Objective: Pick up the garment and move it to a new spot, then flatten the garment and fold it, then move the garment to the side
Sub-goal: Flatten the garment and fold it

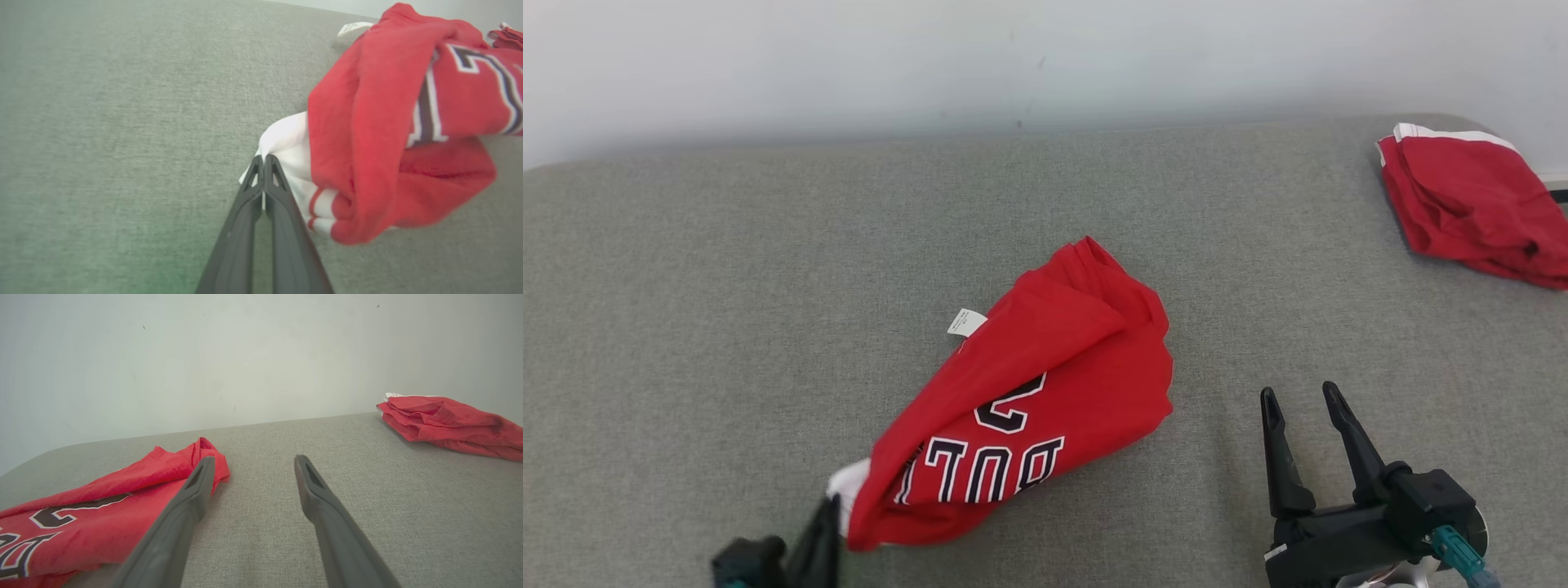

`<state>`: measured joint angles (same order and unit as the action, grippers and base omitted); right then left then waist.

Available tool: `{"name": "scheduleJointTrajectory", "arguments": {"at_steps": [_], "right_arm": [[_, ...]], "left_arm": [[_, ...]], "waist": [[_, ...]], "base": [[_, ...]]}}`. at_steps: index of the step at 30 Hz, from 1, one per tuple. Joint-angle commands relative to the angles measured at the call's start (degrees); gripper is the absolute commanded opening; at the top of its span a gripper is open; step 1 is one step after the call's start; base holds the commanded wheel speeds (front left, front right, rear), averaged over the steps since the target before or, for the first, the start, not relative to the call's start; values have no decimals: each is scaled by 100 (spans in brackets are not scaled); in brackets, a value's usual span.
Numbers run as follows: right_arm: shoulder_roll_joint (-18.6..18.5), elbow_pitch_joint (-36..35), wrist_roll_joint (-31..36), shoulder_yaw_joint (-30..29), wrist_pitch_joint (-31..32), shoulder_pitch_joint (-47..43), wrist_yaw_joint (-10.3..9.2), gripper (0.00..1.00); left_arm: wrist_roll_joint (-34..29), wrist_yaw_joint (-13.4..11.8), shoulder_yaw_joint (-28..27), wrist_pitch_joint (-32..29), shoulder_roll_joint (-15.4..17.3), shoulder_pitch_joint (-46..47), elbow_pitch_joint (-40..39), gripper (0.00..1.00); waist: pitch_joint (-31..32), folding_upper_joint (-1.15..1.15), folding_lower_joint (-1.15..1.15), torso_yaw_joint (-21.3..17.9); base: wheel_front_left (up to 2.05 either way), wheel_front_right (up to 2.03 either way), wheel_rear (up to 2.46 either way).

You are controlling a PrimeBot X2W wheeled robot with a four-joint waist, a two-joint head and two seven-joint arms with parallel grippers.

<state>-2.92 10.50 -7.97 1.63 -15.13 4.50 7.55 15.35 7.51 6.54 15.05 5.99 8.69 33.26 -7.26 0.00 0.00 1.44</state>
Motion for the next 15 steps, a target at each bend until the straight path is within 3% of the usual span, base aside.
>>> {"name": "scheduleJointTrajectory", "arguments": {"at_steps": [1, 15], "right_arm": [[10, -13, -16, 5, 0, 8, -14, 100], [10, 16, -75, -2, 0, 53, -14, 100]], "left_arm": [[-86, -14, -159, 18, 84, 135, -147, 0], [-497, -22, -1095, 18, 355, 658, -1498, 0]], "waist": [[-7, 0, 0, 3], [9, 0, 0, -205]], "base": [[0, 0, 0], [0, 0, 0]]}}
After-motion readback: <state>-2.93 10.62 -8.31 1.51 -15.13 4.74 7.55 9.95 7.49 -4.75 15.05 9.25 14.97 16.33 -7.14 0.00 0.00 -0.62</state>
